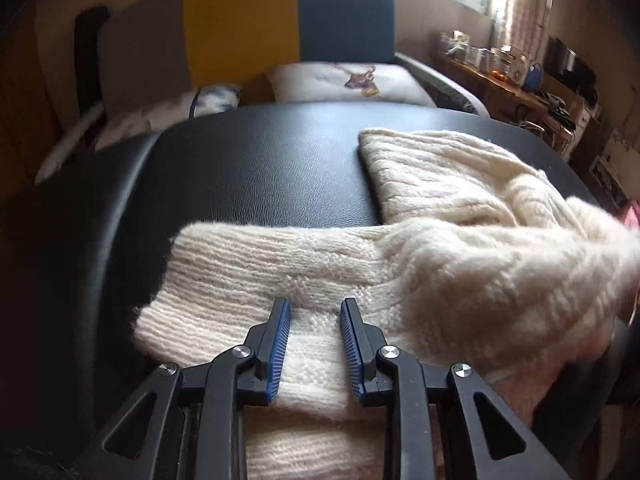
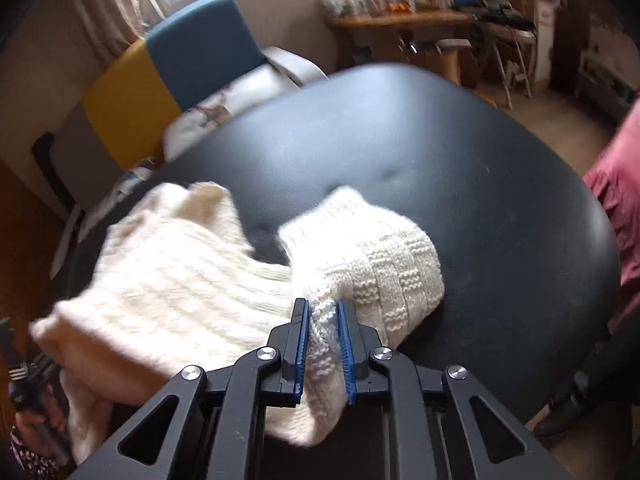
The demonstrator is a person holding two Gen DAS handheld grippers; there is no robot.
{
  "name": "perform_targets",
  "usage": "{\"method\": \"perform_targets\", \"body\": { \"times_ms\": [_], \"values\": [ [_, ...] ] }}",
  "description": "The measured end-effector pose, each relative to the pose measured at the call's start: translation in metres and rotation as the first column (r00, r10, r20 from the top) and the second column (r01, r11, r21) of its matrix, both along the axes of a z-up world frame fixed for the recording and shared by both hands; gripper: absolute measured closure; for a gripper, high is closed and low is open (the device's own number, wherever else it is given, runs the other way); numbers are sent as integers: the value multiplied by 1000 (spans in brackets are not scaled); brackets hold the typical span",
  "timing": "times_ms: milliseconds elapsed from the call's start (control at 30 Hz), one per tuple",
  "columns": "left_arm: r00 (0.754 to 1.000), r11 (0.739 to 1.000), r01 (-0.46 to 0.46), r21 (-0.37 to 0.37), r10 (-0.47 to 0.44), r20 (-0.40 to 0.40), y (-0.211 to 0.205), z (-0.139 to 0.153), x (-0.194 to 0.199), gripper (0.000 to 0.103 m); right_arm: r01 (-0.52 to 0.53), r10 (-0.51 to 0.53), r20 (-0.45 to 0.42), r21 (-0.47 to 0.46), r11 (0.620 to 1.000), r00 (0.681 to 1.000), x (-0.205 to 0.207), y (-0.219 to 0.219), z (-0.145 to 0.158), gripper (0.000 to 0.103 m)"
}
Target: Fold clothes
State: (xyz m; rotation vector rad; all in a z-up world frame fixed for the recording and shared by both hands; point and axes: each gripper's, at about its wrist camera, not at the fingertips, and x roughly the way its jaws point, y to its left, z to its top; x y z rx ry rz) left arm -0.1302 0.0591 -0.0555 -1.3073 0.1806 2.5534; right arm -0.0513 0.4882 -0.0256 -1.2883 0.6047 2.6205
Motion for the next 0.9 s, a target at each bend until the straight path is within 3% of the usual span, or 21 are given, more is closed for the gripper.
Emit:
{"method": "perform_targets", "body": {
  "times_ms": [67, 133, 167, 200, 267, 333, 400, 467, 500, 567, 667, 767, 900],
  "values": [
    [1000, 999, 27, -34, -27, -5, 7, -1, 5, 77, -18, 17, -75, -7, 1000, 997, 5, -9, 18, 72],
    [998, 996, 55, -65, -56, -10, 10, 1, 8, 77, -95, 86, -146, -52, 994, 986, 5, -26, 35, 37],
    [998, 995, 69, -78, -70, -12, 12, 2, 9, 77, -160, 146, -159, -80, 984, 976, 2, -38, 39, 30],
    [997, 994, 80, -72, -81, -8, 11, 5, 10, 77, -234, 218, -167, -85, 969, 962, 0, -54, 43, 27],
    [995, 995, 95, -19, -94, 8, 7, 11, 6, 77, -329, 326, -161, 4, 944, 932, -3, -85, 48, 27],
    [996, 996, 89, 17, -89, 13, 3, 16, 6, 77, -397, 424, -98, 214, 893, 900, -9, -121, 50, 28],
    [997, 997, 70, 45, -71, 21, 0, 19, 3, 77, -433, 462, 0, 350, 831, 887, -22, -144, 40, 32],
    [997, 996, 52, 69, -55, 45, -2, 19, 1, 77, -445, 458, 75, 417, 792, 886, -35, -153, 23, 69],
    [997, 996, 45, 78, -50, 60, -2, 18, 0, 77, -438, 447, 89, 436, 786, 890, -39, -152, 17, 96],
    [997, 996, 35, 83, -41, 70, -1, 18, 1, 77, -402, 421, 62, 446, 800, 905, -39, -143, 13, 97],
    [997, 994, 41, 99, -47, 58, -1, 25, 5, 77, -248, 299, -70, 400, 882, 952, -19, -112, 34, 97],
    [998, 993, 56, 108, -60, 32, 9, 42, -3, 77, -107, 159, -141, 319, 941, 977, 7, -70, 39, 97],
    [997, 990, 76, 120, -77, -1, 21, 66, -14, 77, -41, 45, -9, 227, 973, 999, 20, -22, -4, 97]
  ]
}}
